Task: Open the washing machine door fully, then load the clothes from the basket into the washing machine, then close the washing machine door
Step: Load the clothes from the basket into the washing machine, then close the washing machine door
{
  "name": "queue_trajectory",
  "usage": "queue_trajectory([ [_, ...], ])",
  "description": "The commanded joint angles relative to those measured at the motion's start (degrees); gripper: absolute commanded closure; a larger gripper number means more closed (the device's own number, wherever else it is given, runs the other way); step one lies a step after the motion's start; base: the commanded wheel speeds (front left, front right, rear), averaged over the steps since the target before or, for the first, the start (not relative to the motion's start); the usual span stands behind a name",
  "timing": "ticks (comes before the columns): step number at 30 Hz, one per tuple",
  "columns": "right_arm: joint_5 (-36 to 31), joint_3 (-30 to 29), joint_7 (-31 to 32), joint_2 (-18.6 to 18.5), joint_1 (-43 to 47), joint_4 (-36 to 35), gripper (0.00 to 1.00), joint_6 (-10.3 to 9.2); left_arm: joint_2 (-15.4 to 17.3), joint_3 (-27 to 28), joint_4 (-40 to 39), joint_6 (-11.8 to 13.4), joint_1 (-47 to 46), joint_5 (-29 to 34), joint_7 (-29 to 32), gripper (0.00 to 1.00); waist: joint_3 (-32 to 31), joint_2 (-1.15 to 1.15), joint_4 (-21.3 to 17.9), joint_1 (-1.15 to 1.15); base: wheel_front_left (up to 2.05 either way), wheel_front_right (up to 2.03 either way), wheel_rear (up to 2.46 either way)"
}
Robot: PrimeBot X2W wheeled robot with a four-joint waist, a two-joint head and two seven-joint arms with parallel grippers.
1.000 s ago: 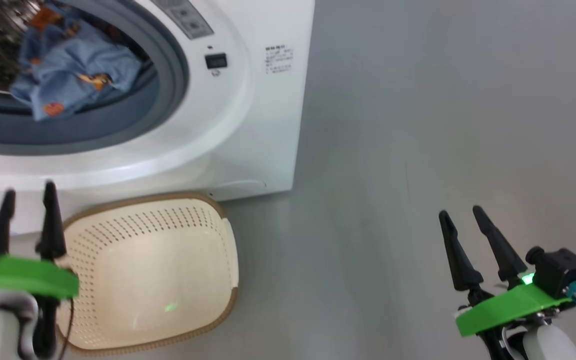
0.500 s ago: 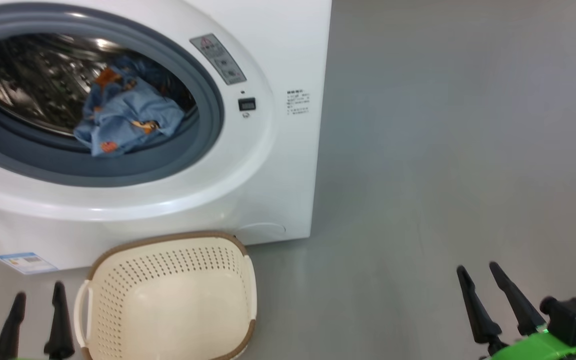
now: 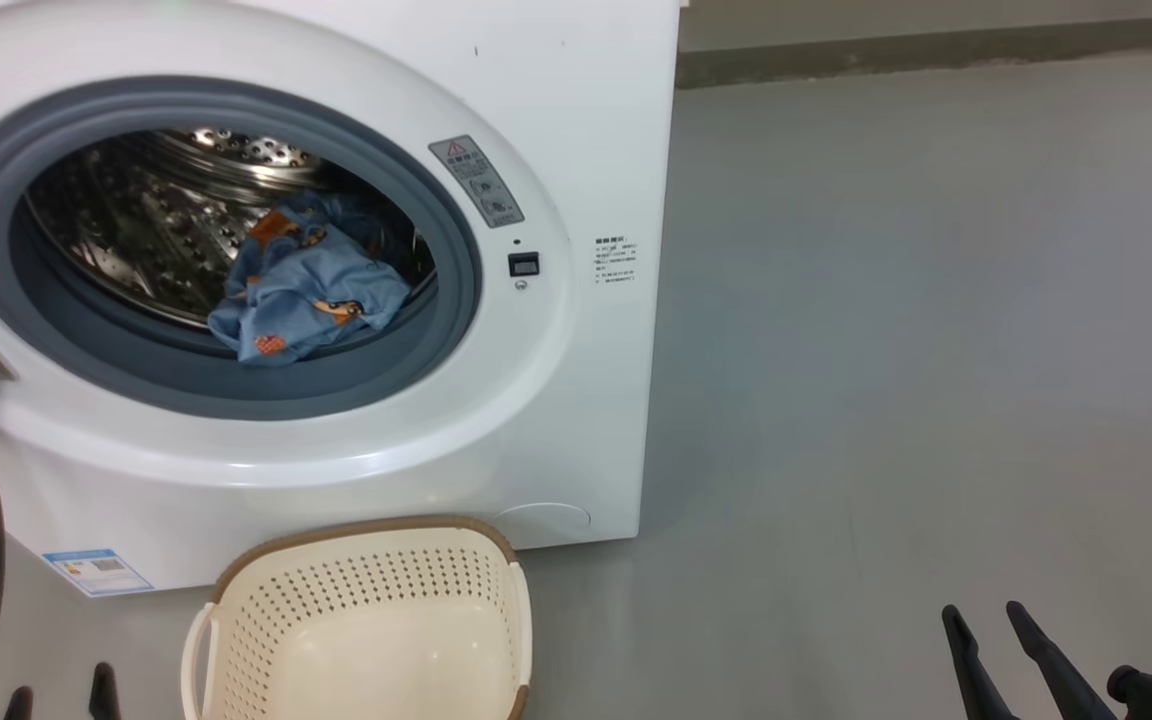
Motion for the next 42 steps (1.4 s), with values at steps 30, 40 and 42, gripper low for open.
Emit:
queue_trajectory([
  [30, 0.1, -0.1, -0.3, -1.0, 0.5, -2.0, 0.0, 0.09, 0.9, 3.0, -2.9, -0.1, 0.4, -0.4, -0.4, 0.0, -0.6, 0.0, 0.7, 0.0, -0.12, 0.12, 0.0],
  [40, 0.1, -0.2, -0.3, -1.0, 0.6, -2.2, 0.0, 0.09, 1.2, 2.3, -3.8, -0.1, 0.5, -0.8, -0.4, 0.0, -0.2, 0.0, 1.0, 0.0, -1.4, 1.4, 0.0],
  [42, 0.1, -0.3, -0.3, -0.9, 0.5, -2.3, 0.0, 0.09, 1.3, 2.1, -4.0, -0.1, 0.4, -0.9, -0.4, 0.0, -0.1, 0.0, 1.1, 0.0, -1.07, 1.07, 0.0],
])
